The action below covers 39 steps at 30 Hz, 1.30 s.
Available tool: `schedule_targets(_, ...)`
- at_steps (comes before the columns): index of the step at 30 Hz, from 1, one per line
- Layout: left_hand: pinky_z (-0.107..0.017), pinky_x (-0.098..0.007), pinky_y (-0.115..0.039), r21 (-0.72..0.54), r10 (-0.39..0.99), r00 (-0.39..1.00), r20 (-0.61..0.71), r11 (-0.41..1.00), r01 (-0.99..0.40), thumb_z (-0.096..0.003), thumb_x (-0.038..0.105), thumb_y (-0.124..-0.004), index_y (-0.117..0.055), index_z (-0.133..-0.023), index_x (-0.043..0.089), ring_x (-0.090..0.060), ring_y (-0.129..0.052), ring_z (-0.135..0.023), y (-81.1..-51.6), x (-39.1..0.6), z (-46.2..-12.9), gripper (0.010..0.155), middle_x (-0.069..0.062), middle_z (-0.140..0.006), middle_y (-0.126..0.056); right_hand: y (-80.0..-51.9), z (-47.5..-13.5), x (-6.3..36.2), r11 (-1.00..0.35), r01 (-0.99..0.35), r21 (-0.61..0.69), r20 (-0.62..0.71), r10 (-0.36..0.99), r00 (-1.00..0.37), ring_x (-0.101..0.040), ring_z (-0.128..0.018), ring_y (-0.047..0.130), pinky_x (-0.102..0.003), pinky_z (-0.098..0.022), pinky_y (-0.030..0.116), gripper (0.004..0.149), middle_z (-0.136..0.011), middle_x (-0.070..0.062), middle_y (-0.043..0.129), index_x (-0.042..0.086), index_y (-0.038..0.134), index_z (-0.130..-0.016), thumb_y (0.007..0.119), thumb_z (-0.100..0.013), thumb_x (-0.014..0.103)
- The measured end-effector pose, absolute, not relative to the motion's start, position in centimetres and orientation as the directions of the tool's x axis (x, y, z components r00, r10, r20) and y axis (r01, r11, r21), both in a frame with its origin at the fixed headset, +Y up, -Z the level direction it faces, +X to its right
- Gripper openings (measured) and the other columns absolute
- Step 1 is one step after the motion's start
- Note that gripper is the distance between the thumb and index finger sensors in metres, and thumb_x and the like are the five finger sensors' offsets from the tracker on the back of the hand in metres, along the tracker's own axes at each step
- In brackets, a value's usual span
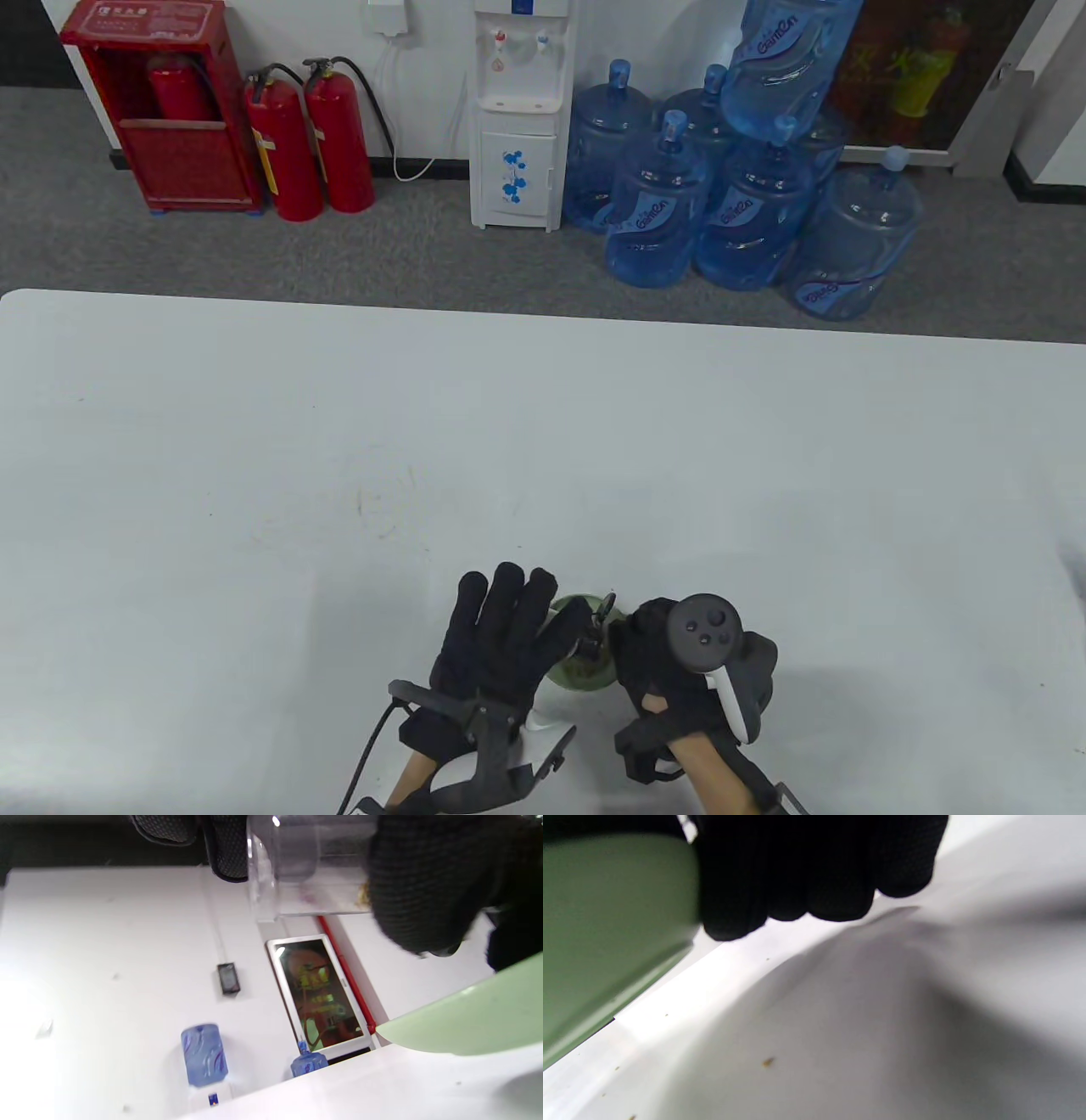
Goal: Hold seasoning dish and receive white sesame seeds shaken from seasoning bottle
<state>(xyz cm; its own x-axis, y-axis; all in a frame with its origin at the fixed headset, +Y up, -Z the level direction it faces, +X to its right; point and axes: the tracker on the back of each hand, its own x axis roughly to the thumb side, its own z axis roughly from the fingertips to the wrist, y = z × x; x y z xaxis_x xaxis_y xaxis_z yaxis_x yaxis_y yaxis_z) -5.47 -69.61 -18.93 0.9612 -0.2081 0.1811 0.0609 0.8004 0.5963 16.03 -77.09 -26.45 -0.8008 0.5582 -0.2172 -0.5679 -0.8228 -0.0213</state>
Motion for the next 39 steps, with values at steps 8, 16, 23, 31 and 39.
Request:
schedule_targets(8, -0.077, -0.052, -0.066, 0.256, 0.557, 0.818, 0.146, 0.777, -0.574, -0.0332, 0.057, -0.099, -0.069, -0.094, 0.050, -0.018, -0.088, -0.086, -70.5, -10.4, -21.4, 0.068, 0.018, -0.097, -0.081, -77.2, -26.5, 16.5, -0.817, -0.576, -0.034, -0.215, 0.569, -0.794, -0.022, -0.078, 0.085, -0.043, -0.064, 0.073, 0.038, -0.089, 0.006, 0.081, 0.022, 0.094, -0.063, 0.085, -0.044, 0.053)
schedule_targets(16, -0.070, -0.053, -0.071, 0.249, 0.743, 0.668, -0.042, 0.656, -0.713, -0.0335, 0.048, -0.103, -0.072, -0.094, 0.043, -0.023, -0.091, -0.082, -71.6, -14.4, -22.8, 0.068, 0.009, -0.100, -0.079, -77.3, -26.8, 16.9, -0.813, -0.580, -0.042, -0.232, 0.573, -0.786, -0.022, -0.078, 0.085, -0.044, -0.064, 0.073, 0.038, -0.089, 0.006, 0.081, 0.021, 0.094, -0.063, 0.085, -0.044, 0.053)
schedule_targets(23, -0.071, -0.052, -0.071, 0.290, 0.760, 0.623, -0.187, 0.648, -0.704, -0.0350, 0.046, -0.103, -0.069, -0.095, 0.043, -0.022, -0.091, -0.084, -71.8, -16.7, -25.9, 0.069, 0.013, -0.099, -0.078, -76.7, -27.2, 18.1, -0.801, -0.594, -0.075, -0.268, 0.590, -0.761, -0.023, -0.078, 0.085, -0.044, -0.064, 0.073, 0.038, -0.089, 0.005, 0.081, 0.021, 0.094, -0.063, 0.085, -0.044, 0.052)
schedule_targets(31, -0.073, -0.051, -0.071, 0.268, 0.542, 0.784, -0.302, 0.838, -0.476, -0.0324, 0.050, -0.103, -0.070, -0.095, 0.043, -0.020, -0.092, -0.087, -72.8, -16.5, -29.0, 0.071, 0.018, -0.096, -0.084, -76.1, -27.1, 18.5, -0.798, -0.597, -0.086, -0.275, 0.595, -0.756, -0.023, -0.078, 0.085, -0.044, -0.064, 0.073, 0.038, -0.089, 0.005, 0.081, 0.021, 0.094, -0.063, 0.086, -0.044, 0.052)
schedule_targets(39, -0.076, -0.053, -0.067, 0.185, 0.535, 0.771, -0.344, 0.844, -0.503, -0.0344, 0.051, -0.100, -0.066, -0.099, 0.039, -0.022, -0.089, -0.090, -74.0, -16.6, -29.7, 0.074, 0.016, -0.098, -0.083, -75.2, -26.8, 18.4, -0.803, -0.590, -0.088, -0.276, 0.589, -0.759, -0.023, -0.078, 0.085, -0.044, -0.064, 0.073, 0.038, -0.089, 0.006, 0.081, 0.021, 0.094, -0.063, 0.085, -0.044, 0.052)
